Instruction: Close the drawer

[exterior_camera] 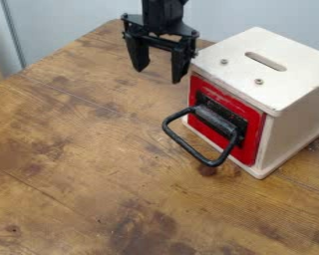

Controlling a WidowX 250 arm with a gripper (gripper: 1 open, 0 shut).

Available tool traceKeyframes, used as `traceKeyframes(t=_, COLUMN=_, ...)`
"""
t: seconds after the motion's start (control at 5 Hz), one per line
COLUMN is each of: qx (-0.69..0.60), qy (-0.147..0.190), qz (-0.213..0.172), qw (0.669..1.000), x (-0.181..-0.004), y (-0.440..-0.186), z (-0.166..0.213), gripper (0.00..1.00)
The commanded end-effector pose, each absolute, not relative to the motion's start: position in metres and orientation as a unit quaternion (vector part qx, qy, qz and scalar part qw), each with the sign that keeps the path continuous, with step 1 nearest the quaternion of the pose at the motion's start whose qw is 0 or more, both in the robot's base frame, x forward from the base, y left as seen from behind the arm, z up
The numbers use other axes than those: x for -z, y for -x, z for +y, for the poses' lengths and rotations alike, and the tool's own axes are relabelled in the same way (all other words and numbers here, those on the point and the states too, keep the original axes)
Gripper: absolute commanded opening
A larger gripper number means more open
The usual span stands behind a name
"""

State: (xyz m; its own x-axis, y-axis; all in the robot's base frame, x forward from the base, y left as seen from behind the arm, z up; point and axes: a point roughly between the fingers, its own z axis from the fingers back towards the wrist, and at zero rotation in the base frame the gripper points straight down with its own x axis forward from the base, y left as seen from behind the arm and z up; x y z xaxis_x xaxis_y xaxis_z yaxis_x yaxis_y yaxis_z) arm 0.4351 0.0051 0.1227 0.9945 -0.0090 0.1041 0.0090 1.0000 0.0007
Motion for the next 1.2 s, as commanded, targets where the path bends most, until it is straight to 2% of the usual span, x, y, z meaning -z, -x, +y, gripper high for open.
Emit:
traceKeyframes(t=0.0, qx=-0.001, qy=-0.001, qz=-0.085, qw=0.996, x=-0.138, y=-0.435, z=0.01, gripper=1.0)
traceKeyframes(t=0.2, qx=-0.002, qy=0.0, qz=-0.08, qw=0.997, x=-0.142, y=-0.434, z=0.009, gripper=1.0)
traceKeyframes(t=1.0, qx=-0.005, qy=0.0, qz=-0.104, qw=0.995, x=-0.16, y=-0.435, z=0.01, gripper=1.0)
